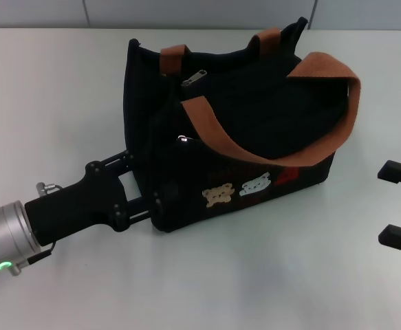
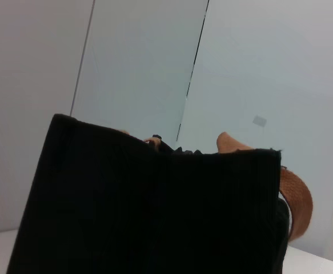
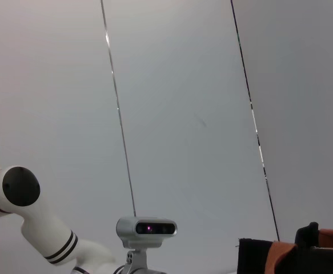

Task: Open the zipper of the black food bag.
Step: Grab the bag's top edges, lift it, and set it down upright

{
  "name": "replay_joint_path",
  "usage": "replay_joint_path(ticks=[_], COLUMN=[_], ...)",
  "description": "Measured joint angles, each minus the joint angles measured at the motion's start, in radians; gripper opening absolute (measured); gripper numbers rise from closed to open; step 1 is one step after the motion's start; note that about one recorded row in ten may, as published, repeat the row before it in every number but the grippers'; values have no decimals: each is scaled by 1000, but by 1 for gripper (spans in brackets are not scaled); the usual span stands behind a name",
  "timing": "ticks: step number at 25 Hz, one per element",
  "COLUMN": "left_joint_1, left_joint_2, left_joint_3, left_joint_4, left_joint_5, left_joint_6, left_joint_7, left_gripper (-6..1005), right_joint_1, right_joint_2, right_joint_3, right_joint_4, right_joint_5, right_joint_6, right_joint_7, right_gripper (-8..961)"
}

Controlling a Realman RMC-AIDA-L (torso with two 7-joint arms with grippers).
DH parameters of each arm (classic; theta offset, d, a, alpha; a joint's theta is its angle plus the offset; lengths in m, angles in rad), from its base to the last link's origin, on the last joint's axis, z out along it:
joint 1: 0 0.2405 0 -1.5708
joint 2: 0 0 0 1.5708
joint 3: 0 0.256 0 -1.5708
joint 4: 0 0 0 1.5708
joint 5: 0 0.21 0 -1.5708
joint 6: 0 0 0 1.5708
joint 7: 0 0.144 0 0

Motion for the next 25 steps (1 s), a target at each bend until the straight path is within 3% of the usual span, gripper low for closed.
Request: replay_joint_path(ticks=[7,12,15,22,25], left_joint_1=[-3,-7,-8,-16,-18], left_joint_2=[0,-2,-2,-2,-2], left_joint_3=[-12,-13,-13,-14,-14], left_joint_4=[-30,-44,-45,-57,-57], left_joint_5=[-6,-6,-6,-6,-6], left_joint_6=[-5,-8,-13,-18,-18], left_joint_7=[61,62,62,64,64], left_gripper=[690,489,252,108,108], right_joint_1=[-1,0,2,0,-1], right_joint_2=[3,3,3,6,6], right_joint_3=[0,0,0,1,4], right_joint_4=[1,2,2,2,2], right_joint_5=[0,0,0,0,0], right_joint_6=[14,24,25,30,35], right_joint_7=[-2,-2,-2,-3,-3], right_gripper=[839,840,840,839,839])
